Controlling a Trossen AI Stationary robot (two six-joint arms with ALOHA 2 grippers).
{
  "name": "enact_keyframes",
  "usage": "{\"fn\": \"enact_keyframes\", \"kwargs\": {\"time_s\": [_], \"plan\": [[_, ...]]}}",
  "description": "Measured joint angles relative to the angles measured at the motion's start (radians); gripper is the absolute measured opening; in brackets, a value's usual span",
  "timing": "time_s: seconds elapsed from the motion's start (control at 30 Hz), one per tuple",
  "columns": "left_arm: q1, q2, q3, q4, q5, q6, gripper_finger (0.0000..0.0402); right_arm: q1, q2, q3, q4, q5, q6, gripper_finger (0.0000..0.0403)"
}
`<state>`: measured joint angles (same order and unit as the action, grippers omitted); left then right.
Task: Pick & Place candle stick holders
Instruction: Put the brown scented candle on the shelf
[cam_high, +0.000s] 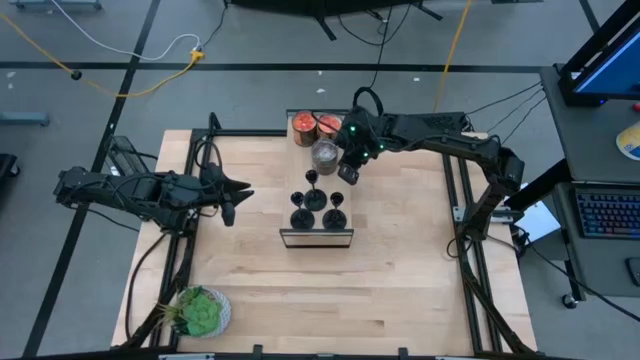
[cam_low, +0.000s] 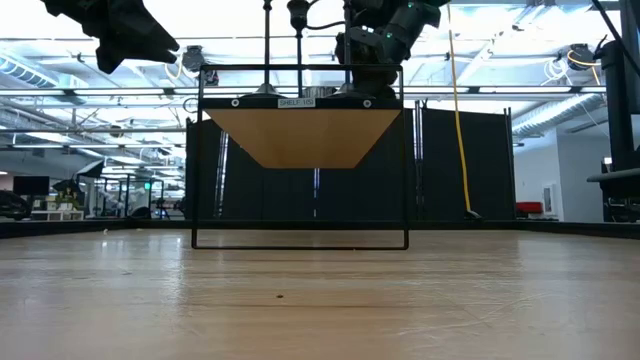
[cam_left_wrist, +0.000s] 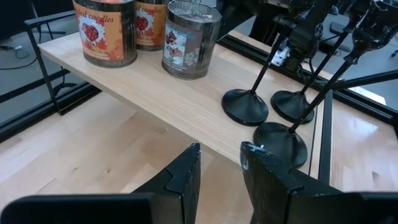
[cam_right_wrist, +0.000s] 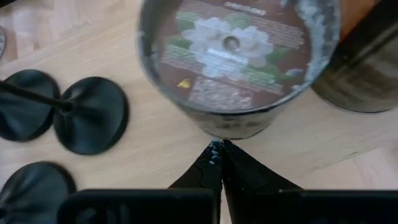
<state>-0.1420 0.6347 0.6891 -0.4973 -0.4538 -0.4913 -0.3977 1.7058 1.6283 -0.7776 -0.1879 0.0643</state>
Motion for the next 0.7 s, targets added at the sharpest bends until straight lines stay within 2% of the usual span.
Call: {"fn": "enact_keyframes", "kwargs": {"time_s": [0.5, 0.7], "plan": [[0.000, 0.000, 0.000, 0.000, 0.000, -0.016, 0.0120, -0.048, 0.000, -0.010, 0.077, -0.002, -0.002, 0.0000], [0.000, 0.000, 0.000, 0.000, 0.000, -0.020, 0.0120, -0.029, 0.000, -0.010, 0.052, -0.162, 0.016, 0.0000]]}}
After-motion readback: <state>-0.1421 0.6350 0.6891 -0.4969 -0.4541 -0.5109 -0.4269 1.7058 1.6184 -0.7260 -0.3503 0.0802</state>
